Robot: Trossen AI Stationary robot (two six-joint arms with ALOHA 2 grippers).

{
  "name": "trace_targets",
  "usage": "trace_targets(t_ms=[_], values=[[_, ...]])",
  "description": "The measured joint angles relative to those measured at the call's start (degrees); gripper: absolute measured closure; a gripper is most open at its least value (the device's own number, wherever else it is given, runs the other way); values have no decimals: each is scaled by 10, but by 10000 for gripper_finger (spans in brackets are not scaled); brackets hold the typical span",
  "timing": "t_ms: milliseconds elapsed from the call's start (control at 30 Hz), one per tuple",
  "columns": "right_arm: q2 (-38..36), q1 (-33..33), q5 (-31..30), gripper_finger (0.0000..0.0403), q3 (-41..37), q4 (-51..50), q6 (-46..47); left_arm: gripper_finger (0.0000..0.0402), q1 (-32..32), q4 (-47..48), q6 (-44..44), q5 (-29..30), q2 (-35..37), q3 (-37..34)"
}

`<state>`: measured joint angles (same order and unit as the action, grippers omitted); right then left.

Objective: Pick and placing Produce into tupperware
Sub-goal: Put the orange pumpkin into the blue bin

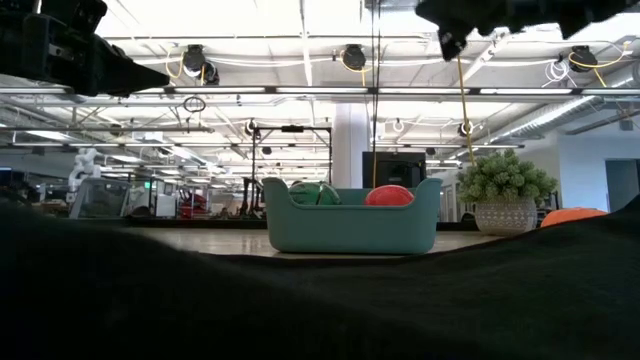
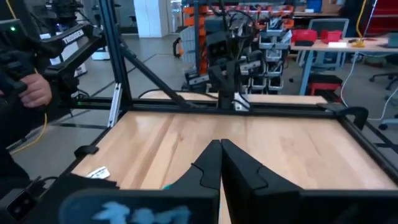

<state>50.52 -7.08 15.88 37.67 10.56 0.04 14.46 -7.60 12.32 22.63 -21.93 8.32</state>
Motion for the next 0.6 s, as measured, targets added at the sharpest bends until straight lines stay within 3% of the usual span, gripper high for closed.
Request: trace_targets(t_ms=[367, 600], values=[[-91, 0, 10, 403, -107, 4, 54, 387, 0, 0, -5, 0, 0, 0], [-146, 1, 71, 403, -133, -20, 52, 387, 0, 1, -8, 0, 0, 0]])
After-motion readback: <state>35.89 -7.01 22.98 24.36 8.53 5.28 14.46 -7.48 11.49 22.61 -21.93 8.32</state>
